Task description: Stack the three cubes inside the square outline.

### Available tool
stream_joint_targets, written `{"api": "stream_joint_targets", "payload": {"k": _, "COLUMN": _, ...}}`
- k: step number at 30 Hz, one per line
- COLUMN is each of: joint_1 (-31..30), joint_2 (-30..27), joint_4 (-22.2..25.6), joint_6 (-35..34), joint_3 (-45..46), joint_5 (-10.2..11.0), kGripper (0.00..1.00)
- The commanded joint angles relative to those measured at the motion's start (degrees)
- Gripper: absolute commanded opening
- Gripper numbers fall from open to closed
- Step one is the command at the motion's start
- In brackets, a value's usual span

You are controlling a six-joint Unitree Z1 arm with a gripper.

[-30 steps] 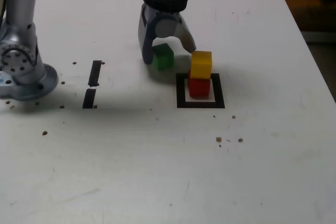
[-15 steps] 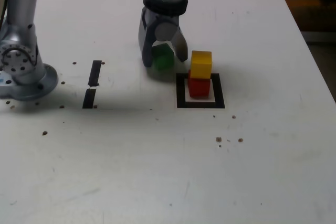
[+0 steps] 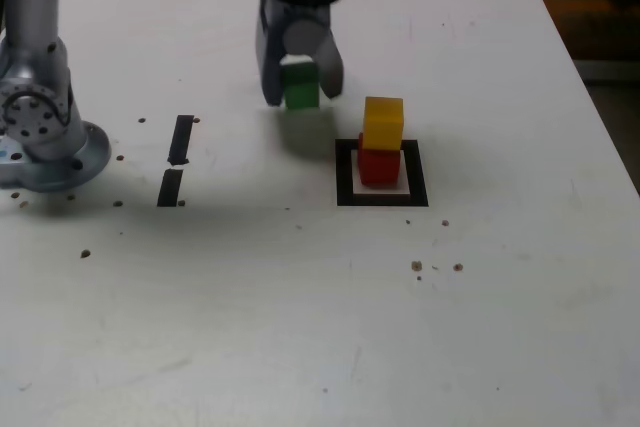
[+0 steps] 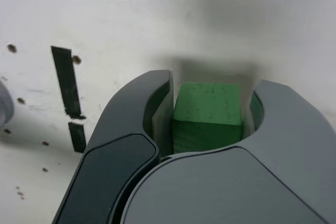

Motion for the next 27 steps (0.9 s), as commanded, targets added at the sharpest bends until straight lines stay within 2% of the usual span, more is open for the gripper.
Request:
{"api": "stream_joint_targets", "payload": {"k": 1, "joint_1": -0.50, "joint_2": -1.62, "joint_4": 3.93, "joint_6": 0.08, "joint_3": -2.43, "joint_5": 0.80, "kGripper": 0.05}}
{"api": "stream_joint_targets", "payload": {"k": 7, "joint_1": -3.50, "joint_2": -4.17, "joint_4": 16.04, "joint_6": 1.16, "joint_3": -12.46, "joint_5": 2.15, "kGripper": 0.05}}
{"api": "stream_joint_targets", "payload": {"k": 11, "joint_1": -7.42, "joint_2": -4.61, "joint_4": 21.31, "joint_6": 2.23, "joint_3": -20.05, "joint_5": 1.89, "kGripper": 0.05}}
{"api": "stream_joint_targets", "payload": {"k": 18, "joint_1": -14.66, "joint_2": -3.16, "joint_4": 22.15, "joint_6": 2.18, "joint_3": -28.70, "joint_5": -0.48, "kGripper": 0.05}}
{"api": "stream_joint_targets", "payload": {"k": 22, "joint_1": -16.67, "joint_2": -1.30, "joint_4": 21.63, "joint_6": 1.80, "joint_3": -29.69, "joint_5": -1.74, "kGripper": 0.05}}
{"api": "stream_joint_targets", "payload": {"k": 27, "joint_1": -17.57, "joint_2": 0.89, "joint_4": 21.08, "joint_6": 1.50, "joint_3": -29.05, "joint_5": -2.23, "kGripper": 0.05}}
